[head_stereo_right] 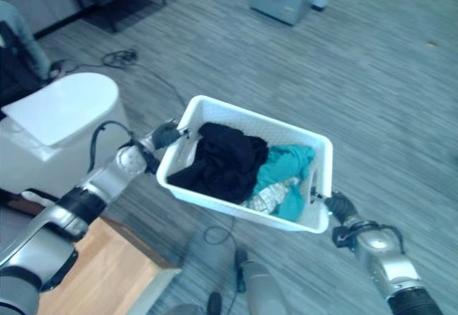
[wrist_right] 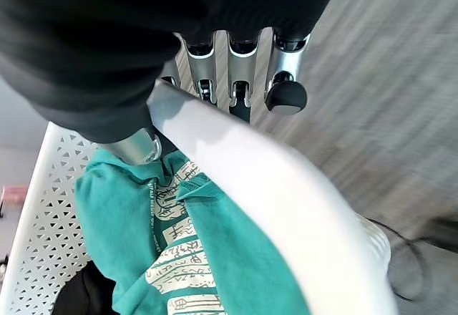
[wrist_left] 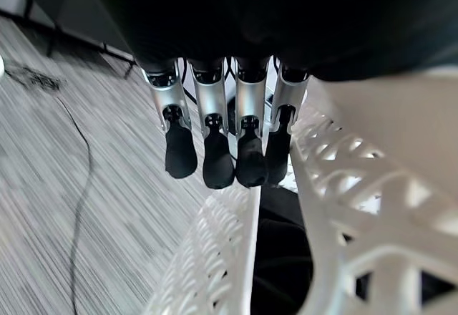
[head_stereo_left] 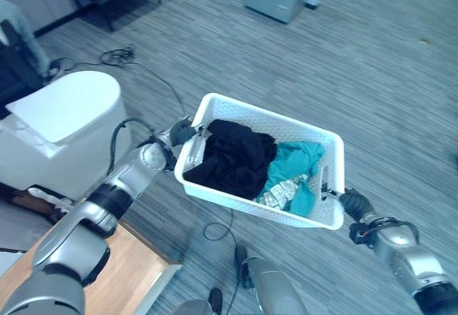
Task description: Grab the laundry basket,head to the washer,open it,put in the laundry and shut it.
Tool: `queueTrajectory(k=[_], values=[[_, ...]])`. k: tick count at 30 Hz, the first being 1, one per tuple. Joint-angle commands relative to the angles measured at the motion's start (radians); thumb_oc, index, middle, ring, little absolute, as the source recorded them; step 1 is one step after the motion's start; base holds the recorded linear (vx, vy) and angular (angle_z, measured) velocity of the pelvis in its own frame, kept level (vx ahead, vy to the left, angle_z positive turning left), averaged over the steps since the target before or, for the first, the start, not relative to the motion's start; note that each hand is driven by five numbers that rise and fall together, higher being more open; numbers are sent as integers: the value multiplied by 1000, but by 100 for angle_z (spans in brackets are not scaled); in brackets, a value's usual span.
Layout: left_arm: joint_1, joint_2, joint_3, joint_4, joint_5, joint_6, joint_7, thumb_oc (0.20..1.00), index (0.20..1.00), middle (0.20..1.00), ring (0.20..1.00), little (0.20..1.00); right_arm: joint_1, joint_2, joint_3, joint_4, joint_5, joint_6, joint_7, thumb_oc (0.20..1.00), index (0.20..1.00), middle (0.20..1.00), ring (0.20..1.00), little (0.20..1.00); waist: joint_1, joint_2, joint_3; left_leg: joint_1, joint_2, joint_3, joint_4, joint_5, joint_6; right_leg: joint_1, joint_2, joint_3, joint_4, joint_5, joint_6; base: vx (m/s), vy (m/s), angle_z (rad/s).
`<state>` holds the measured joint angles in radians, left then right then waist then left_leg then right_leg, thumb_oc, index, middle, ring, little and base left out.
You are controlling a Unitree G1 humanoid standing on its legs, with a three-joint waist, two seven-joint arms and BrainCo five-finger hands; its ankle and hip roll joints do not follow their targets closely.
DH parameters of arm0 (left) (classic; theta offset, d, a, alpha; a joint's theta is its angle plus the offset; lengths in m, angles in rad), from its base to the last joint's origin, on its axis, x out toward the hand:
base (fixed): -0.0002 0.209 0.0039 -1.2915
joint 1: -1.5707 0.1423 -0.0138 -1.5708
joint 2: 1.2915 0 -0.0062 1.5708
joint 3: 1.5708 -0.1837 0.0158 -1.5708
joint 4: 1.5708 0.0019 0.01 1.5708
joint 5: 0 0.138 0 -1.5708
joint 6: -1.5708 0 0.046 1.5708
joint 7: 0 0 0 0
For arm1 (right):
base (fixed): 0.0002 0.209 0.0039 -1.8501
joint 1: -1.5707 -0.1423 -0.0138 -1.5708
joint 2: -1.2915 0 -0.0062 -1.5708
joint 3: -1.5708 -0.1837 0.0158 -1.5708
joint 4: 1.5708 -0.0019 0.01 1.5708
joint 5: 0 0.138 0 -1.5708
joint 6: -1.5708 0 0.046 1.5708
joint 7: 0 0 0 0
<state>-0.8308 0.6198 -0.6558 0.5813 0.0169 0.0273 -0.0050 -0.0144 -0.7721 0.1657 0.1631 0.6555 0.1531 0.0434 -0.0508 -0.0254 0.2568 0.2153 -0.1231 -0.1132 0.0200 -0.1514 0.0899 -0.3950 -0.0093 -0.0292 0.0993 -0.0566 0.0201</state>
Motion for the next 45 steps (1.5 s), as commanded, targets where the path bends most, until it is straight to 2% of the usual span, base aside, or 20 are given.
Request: queueTrajectory(k=[1,4,6,8,9,10,12,15,16,18,20,21,26,31,32,34,36,38,42,45], values=[[-82,-39,-1,50,-5,-42,59,200,200,200,200,200,-144,-10,-68,-70,98,-126,50,200,200,200,200,200,2,7,-65,-38,48,97,73,-55,-35,140,-77,-110,-141,121,156,529,-135,67],[-76,-12,-1,36,13,-46,43,200,200,200,200,200,-147,-25,-75,-58,85,-118,50,200,200,200,200,200,-2,4,-109,77,75,141,50,-88,-75,167,-79,-278,-175,149,159,617,-182,37],[-73,-15,4,28,16,-46,36,200,200,200,200,200,-147,-30,-77,-52,83,-114,49,200,200,200,200,200,-12,3,-120,83,93,147,82,-64,-93,196,-66,-277,-181,186,144,577,-197,2],[-61,-15,16,24,11,-58,31,200,200,200,200,200,-118,-51,-97,-75,81,-106,51,200,200,200,200,200,-40,18,-142,66,147,161,224,-6,-125,213,-35,-229,-120,176,111,704,-365,-14],[-63,-17,4,21,-10,-57,29,200,200,200,200,200,-107,-63,-118,-97,101,-123,41,200,200,200,200,200,-46,18,-133,-61,249,182,556,211,-151,264,1,-217,-72,134,36,442,-353,-17],[-62,-17,5,20,-10,-57,29,200,200,200,200,200,-108,-63,-118,-97,101,-123,40,200,200,200,200,200,-48,20,-135,-68,252,180,564,207,-152,261,4,-219,-71,134,35,495,-435,6],[-73,10,2,-11,-24,-47,33,200,200,200,200,200,-131,-51,-101,-98,121,-140,26,200,200,200,200,200,-21,5,-124,-140,310,162,791,310,-131,315,53,-201,-54,79,-32,404,-340,-13],[-80,18,-3,-42,-58,-45,30,200,200,200,200,200,-136,-54,-92,-116,105,-138,6,200,200,200,200,200,23,-17,-83,-312,344,118,1016,294,-103,396,95,-144,-21,13,-73,422,-332,-68],[-97,11,-14,-39,-64,-42,32,200,200,200,200,200,-138,-61,-93,-108,108,-137,-1,200,200,200,200,200,31,-38,-72,-386,329,125,1015,266,-76,411,79,-145,-26,16,-79,249,-138,-40],[-100,-5,-23,-49,-79,-41,23,200,200,200,200,200,-135,-50,-89,-108,102,-135,-6,200,200,200,200,200,59,-51,-61,-468,297,165,880,233,-86,460,65,-127,-22,-4,-66,352,-26,-17],[-104,-18,-22,-47,-72,-43,19,200,200,200,200,200,-123,-40,-90,-118,94,-138,-5,200,200,200,200,200,75,-49,-57,-498,265,218,627,239,-103,499,67,-123,-14,-28,-54,504,65,-42],[-106,-21,-26,-37,-64,-48,18,200,200,200,200,200,-114,-34,-94,-119,91,-145,-4,200,200,200,200,200,95,-39,-64,-485,210,251,303,253,-103,539,70,-117,-16,-60,-35,465,78,-52],[-105,-27,-27,-19,-48,-59,11,200,200,200,200,200,-130,-11,-76,-78,82,-155,-4,200,200,200,200,200,132,-21,-95,-493,115,281,-36,293,-111,625,97,-94,-28,-124,-8,529,61,-58],[-72,8,-11,-38,-43,-64,7,200,200,200,200,200,-180,60,-21,-39,66,-146,14,200,200,200,200,200,183,-41,-156,-453,71,208,-43,307,-70,673,95,-29,46,-158,13,556,53,-18],[-52,29,-9,-46,-43,-67,10,200,200,200,200,200,-200,89,-5,-19,57,-145,25,200,200,200,200,200,201,-75,-173,-431,45,203,19,283,-41,644,64,-15,197,-8,86,553,94,-59],[-46,34,-13,-34,-40,-64,19,200,200,200,200,200,-240,127,11,25,37,-139,17,200,200,200,200,200,187,-66,-144,-367,56,244,78,204,3,537,5,-44,525,210,204,662,152,-52],[-47,29,-13,-32,-38,-60,23,200,200,200,200,200,-251,135,16,33,25,-136,12,200,200,200,200,200,176,-52,-134,-346,68,248,85,189,13,491,-6,-60,608,234,203,355,114,-20],[-49,25,-6,-30,-47,-53,33,200,200,200,200,200,-252,145,7,34,25,-139,10,200,200,200,200,200,136,-7,-112,-235,79,236,52,150,26,358,-76,-138,674,125,157,500,174,6],[-35,35,8,-48,-57,-54,26,200,200,200,200,200,-234,132,-8,32,36,-135,10,200,200,200,200,200,98,13,-102,-163,77,184,36,116,10,291,-68,-148,493,19,112,423,15,42],[-32,37,20,-29,-59,-54,31,200,200,200,200,200,-218,107,-24,33,53,-138,12,200,200,200,200,200,72,5,-98,-104,73,143,60,34,-20,249,-66,-89,120,14,111,458,-136,51]])
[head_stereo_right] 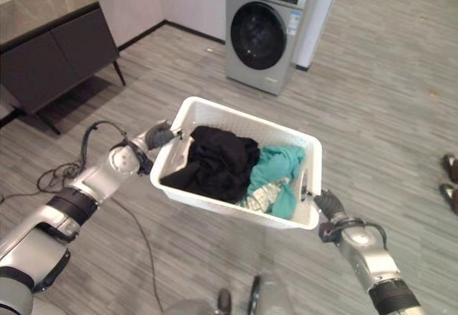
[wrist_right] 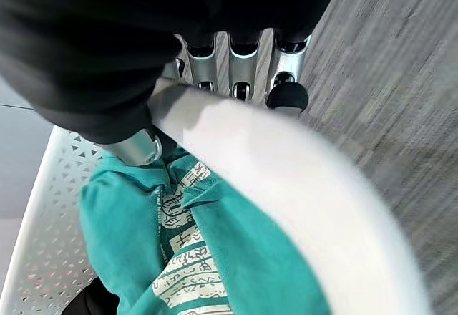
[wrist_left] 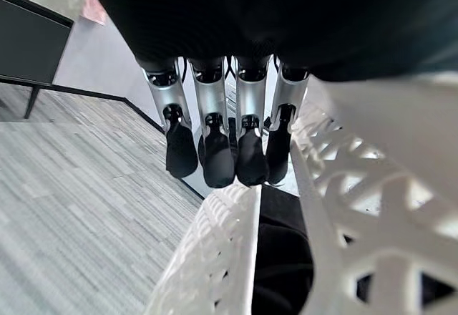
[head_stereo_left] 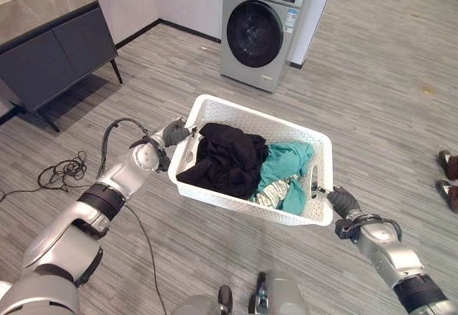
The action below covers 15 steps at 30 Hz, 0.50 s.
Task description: Grab the laundry basket,head to the washer,open it,put in the laundry and shut it.
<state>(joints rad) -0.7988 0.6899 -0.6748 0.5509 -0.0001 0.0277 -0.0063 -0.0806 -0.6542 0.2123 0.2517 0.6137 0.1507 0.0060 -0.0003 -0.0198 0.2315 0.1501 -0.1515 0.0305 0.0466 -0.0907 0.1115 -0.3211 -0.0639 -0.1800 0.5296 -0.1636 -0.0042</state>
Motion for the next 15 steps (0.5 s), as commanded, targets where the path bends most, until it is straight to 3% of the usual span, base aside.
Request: queueTrajectory(k=[1,3,5,7,9,10,12,13,14,15], values=[[-64,-30,43,5,-41,-57,37,200,200,200,200,200,-144,-17,-76,-62,95,-133,52,200,200,200,200,200,16,-5,-75,-26,97,-8,40,-44,-48,168,-20,87,-395,146,145,491,-145,42],[-82,-43,51,28,-28,-61,55,200,200,200,200,200,-135,-24,-87,-68,97,-137,52,200,200,200,200,200,3,1,-65,18,107,-31,62,-94,-58,124,-33,112,-539,216,173,488,-143,45],[-86,-49,55,43,-15,-62,65,200,200,200,200,200,-129,-29,-94,-69,92,-136,56,200,200,200,200,200,-10,2,-67,70,116,-45,66,-121,-69,88,-40,102,-615,236,193,444,-142,42],[-80,-51,59,48,-6,-66,68,200,200,200,200,200,-124,-33,-99,-66,84,-134,60,200,200,200,200,200,-24,7,-79,120,138,-59,63,-130,-84,84,-35,94,-613,247,196,557,-201,67],[-89,-53,53,47,1,-71,62,200,200,200,200,200,-114,-50,-109,-76,84,-126,65,200,200,200,200,200,-40,0,-104,167,160,-74,74,-126,-104,121,-27,110,-584,297,188,709,-315,48],[-83,-52,57,45,2,-73,60,200,200,200,200,200,-119,-58,-106,-77,89,-127,69,200,200,200,200,200,-47,7,-120,182,189,-70,105,-98,-118,128,-11,113,-558,312,176,624,-328,32],[-72,-56,56,42,-8,-77,54,200,200,200,200,200,-130,-74,-101,-70,96,-127,69,200,200,200,200,200,-52,16,-135,137,249,-47,260,28,-139,156,14,108,-531,302,145,510,-377,20],[-77,-61,46,35,-22,-73,50,200,200,200,200,200,-135,-94,-109,-68,110,-132,56,200,200,200,200,200,-56,11,-127,44,302,-40,469,139,-138,189,31,102,-513,284,108,463,-534,-12],[-78,-50,43,27,-26,-66,48,200,200,200,200,200,-142,-97,-108,-61,123,-137,50,200,200,200,200,200,-54,-7,-126,-3,342,-16,597,210,-128,220,47,94,-505,262,73,534,-717,20],[-89,-27,39,4,-36,-58,47,200,200,200,200,200,-157,-99,-108,-59,134,-149,27,200,200,200,200,200,-26,-21,-101,-112,376,-15,823,232,-106,282,85,87,-508,223,14,388,-531,33]])
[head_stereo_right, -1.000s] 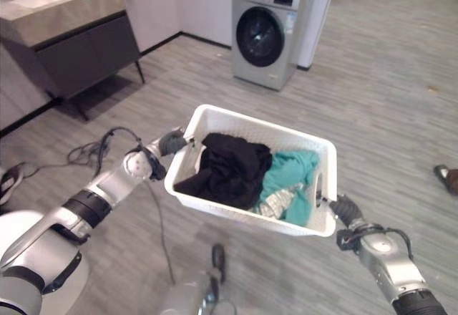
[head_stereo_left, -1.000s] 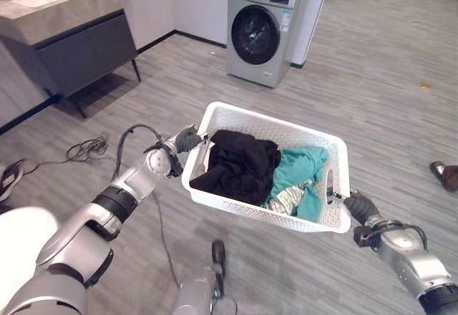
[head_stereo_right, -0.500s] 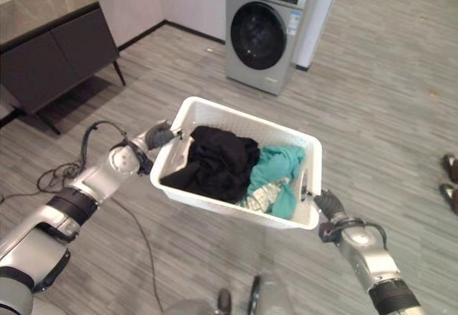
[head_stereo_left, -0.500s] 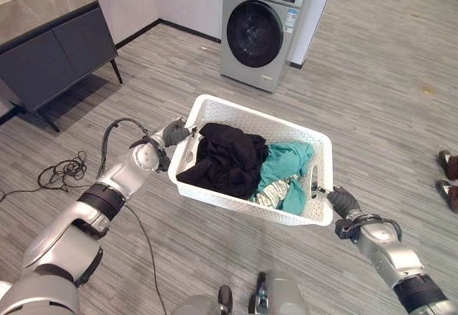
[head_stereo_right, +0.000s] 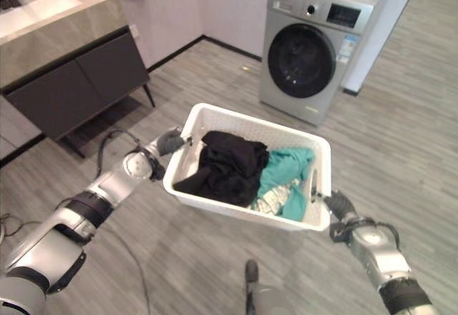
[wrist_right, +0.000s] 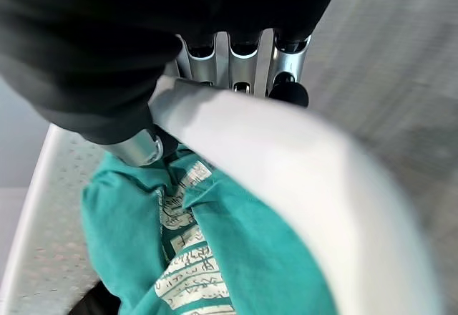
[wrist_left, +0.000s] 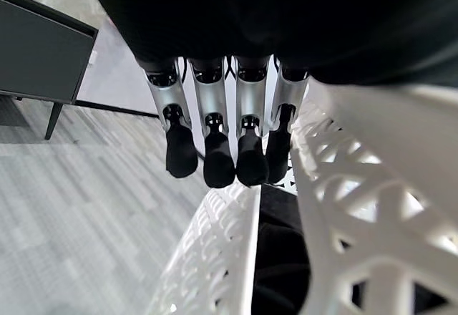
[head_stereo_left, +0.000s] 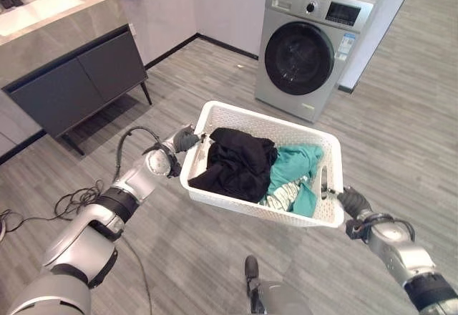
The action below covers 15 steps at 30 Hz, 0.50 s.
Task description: Grab the laundry basket,head to the washer,open it,put in the laundry and shut it.
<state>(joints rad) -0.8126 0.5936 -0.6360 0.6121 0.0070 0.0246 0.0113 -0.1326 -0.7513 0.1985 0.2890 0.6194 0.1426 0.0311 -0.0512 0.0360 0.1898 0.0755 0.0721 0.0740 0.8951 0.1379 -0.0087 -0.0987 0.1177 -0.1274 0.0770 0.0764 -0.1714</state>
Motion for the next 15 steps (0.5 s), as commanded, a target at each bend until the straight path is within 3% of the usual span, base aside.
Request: queueTrajectory(k=[1,3,5,6,8,12,14,15], values=[[-77,69,0,-57,-43,-55,29,200,200,200,200,200,-106,-2,-94,-95,129,-142,2,200,200,200,200,200,21,-65,-54,-45,164,-70,-5,-7,10,61,-84,28,-53,-18,180,376,-421,42],[-86,59,-3,-66,-66,-51,27,200,200,200,200,200,-91,-12,-100,-98,115,-144,-14,200,200,200,200,200,53,-81,-22,-155,199,-57,85,-13,11,150,-52,30,-67,-62,152,433,-375,-28],[-97,48,-11,-68,-72,-47,24,200,200,200,200,200,-73,-13,-112,-102,111,-141,-19,200,200,200,200,200,60,-83,-12,-207,181,-62,101,-50,11,178,-50,30,-75,-75,155,223,-171,-13],[-98,40,-11,-71,-74,-48,23,200,200,200,200,200,-57,-13,-121,-112,106,-140,-19,200,200,200,200,200,65,-98,-4,-259,147,-37,61,-60,24,181,-62,26,-74,-68,151,127,-36,2],[-97,20,-10,-68,-66,-48,16,200,200,200,200,200,-21,-8,-138,-134,94,-133,-12,200,200,200,200,200,80,-106,3,-314,89,1,-85,-75,10,218,-67,32,-77,-86,163,279,-51,-25],[-91,-2,-13,-48,-42,-55,16,200,200,200,200,200,18,9,-149,-148,73,-146,0,200,200,200,200,200,114,-103,-6,-311,-33,48,-584,-56,9,268,-71,24,-84,-117,196,336,8,-29],[-77,5,-3,-48,-33,-60,7,200,200,200,200,200,30,15,-151,-146,58,-148,8,200,200,200,200,200,129,-81,-24,-316,-70,76,-755,-3,-5,300,-39,30,-92,-137,202,322,4,-59],[-76,5,-3,-49,-33,-60,6,200,200,200,200,200,31,15,-151,-147,57,-148,8,200,200,200,200,200,131,-83,-23,-308,-73,80,-769,3,-5,302,-42,33,-91,-137,203,295,-4,-75]])
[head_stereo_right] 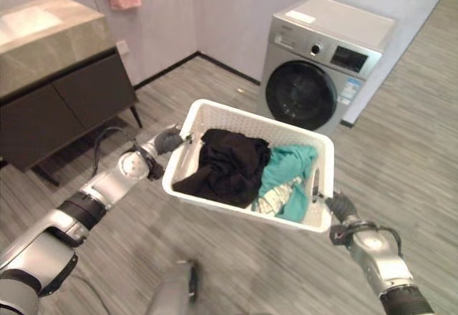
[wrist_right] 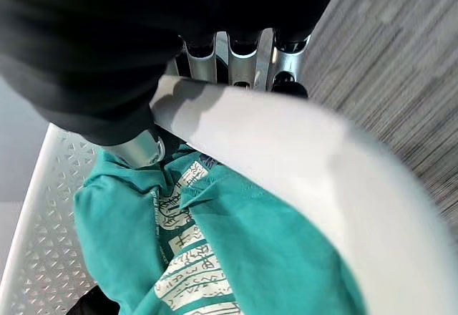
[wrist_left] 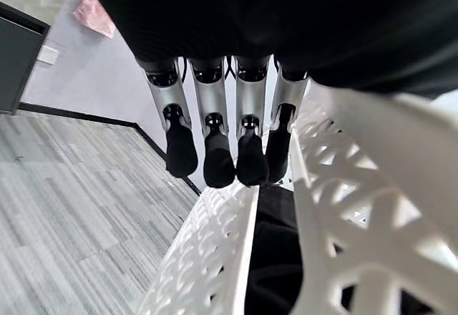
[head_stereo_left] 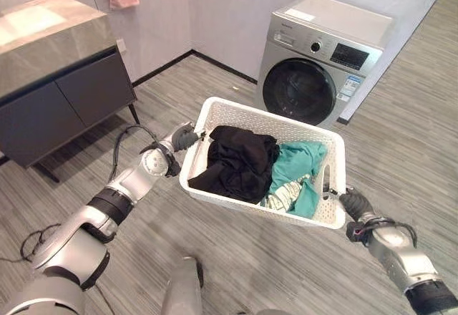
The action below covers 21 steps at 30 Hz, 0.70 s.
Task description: Grab the laundry basket,head to the washer,open it,put in the laundry and shut it.
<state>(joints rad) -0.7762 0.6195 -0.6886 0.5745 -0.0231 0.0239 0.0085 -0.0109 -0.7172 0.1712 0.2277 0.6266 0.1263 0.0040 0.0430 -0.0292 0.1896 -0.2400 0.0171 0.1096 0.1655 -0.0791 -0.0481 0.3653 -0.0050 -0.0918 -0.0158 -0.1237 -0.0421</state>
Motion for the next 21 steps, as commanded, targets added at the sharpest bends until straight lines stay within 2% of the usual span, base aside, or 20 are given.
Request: queueTrajectory(k=[1,2,3,4,6,7,8,9,10,11,12,13,14,16,17,19,21], values=[[-102,-19,56,-10,6,-61,4,200,200,200,200,200,-93,-14,-117,-76,33,-135,34,200,200,200,200,200,46,-10,-32,4,-34,78,-98,228,34,-144,97,7,3,42,72,392,-6,-82],[-94,-14,61,-9,8,-59,2,200,200,200,200,200,-106,2,-108,-62,20,-136,29,200,200,200,200,200,65,-1,-45,0,-50,123,-141,234,34,-127,114,22,14,20,70,694,-10,-62],[-89,-4,62,-3,7,-60,0,200,200,200,200,200,-130,10,-89,-41,21,-130,34,200,200,200,200,200,78,-2,-65,27,-58,140,-155,219,53,-104,131,48,36,-8,67,520,-3,-57],[-89,-3,63,-3,7,-60,-1,200,200,200,200,200,-132,10,-88,-40,21,-131,34,200,200,200,200,200,81,0,-65,26,-55,143,-157,222,53,-107,132,51,37,-6,66,494,-8,-45],[-83,19,61,-11,6,-62,-1,200,200,200,200,200,-149,15,-79,-27,9,-130,39,200,200,200,200,200,91,-15,-93,66,-77,86,-177,220,94,-98,140,71,91,-30,71,306,-16,-38],[-83,19,61,-11,6,-62,-1,200,200,200,200,200,-149,15,-79,-27,9,-130,39,200,200,200,200,200,91,-15,-94,65,-76,86,-177,220,94,-99,141,71,91,-29,71,413,-37,-10],[-78,32,48,-13,2,-66,-3,200,200,200,200,200,-158,25,-72,-5,9,-133,44,200,200,200,200,200,95,-46,-109,85,-88,75,-144,189,112,-112,141,78,192,0,103,410,-25,7],[-73,38,50,-11,1,-68,-1,200,200,200,200,200,-162,32,-67,6,6,-134,48,200,200,200,200,200,100,-58,-111,93,-92,85,-124,169,122,-128,138,78,253,54,139,640,-12,8],[-61,54,57,-6,3,-70,5,200,200,200,200,200,-205,45,-46,44,-22,-127,56,200,200,200,200,200,102,-61,-107,135,-84,108,-101,122,139,-189,95,52,428,160,250,450,32,-2],[-66,56,54,-6,2,-69,5,200,200,200,200,200,-223,47,-40,52,-31,-126,55,200,200,200,200,200,103,-54,-103,155,-75,120,-95,108,144,-210,63,5,506,197,284,328,28,-28],[-67,56,54,-6,2,-69,5,200,200,200,200,200,-225,47,-39,52,-31,-126,55,200,200,200,200,200,104,-52,-104,152,-72,121,-96,110,143,-214,66,6,506,200,283,206,41,-36],[-73,58,50,-13,-4,-68,9,200,200,200,200,200,-252,42,-32,56,-46,-118,53,200,200,200,200,200,93,-40,-97,185,-61,126,-96,93,149,-240,28,-50,595,233,301,276,89,-28],[-71,64,51,-11,-13,-63,19,200,200,200,200,200,-276,44,-25,52,-70,-120,51,200,200,200,200,200,72,-15,-84,235,-52,119,-100,71,167,-300,-15,-106,746,217,297,278,92,-17],[-74,67,54,-17,-20,-63,20,200,200,200,200,200,-283,47,-21,46,-78,-121,49,200,200,200,200,200,69,-1,-80,251,-43,119,-108,70,171,-343,-25,-121,785,203,289,179,64,-7],[-77,69,61,-20,-24,-57,24,200,200,200,200,200,-282,49,-27,39,-77,-124,48,200,200,200,200,200,67,5,-70,273,-38,117,-114,64,168,-383,-62,-142,775,165,270,206,43,-1],[-81,69,60,-25,-34,-58,22,200,200,200,200,200,-284,45,-28,32,-76,-128,45,200,200,200,200,200,58,19,-59,303,-34,95,-117,51,159,-410,-114,-170,675,97,215,213,-17,-1],[-89,71,58,-19,-41,-62,17,200,200,200,200,200,-278,35,-33,35,-79,-125,42,200,200,200,200,200,50,27,-57,313,-20,68,-114,35,141,-414,-135,-169,519,53,176,191,-131,10]])
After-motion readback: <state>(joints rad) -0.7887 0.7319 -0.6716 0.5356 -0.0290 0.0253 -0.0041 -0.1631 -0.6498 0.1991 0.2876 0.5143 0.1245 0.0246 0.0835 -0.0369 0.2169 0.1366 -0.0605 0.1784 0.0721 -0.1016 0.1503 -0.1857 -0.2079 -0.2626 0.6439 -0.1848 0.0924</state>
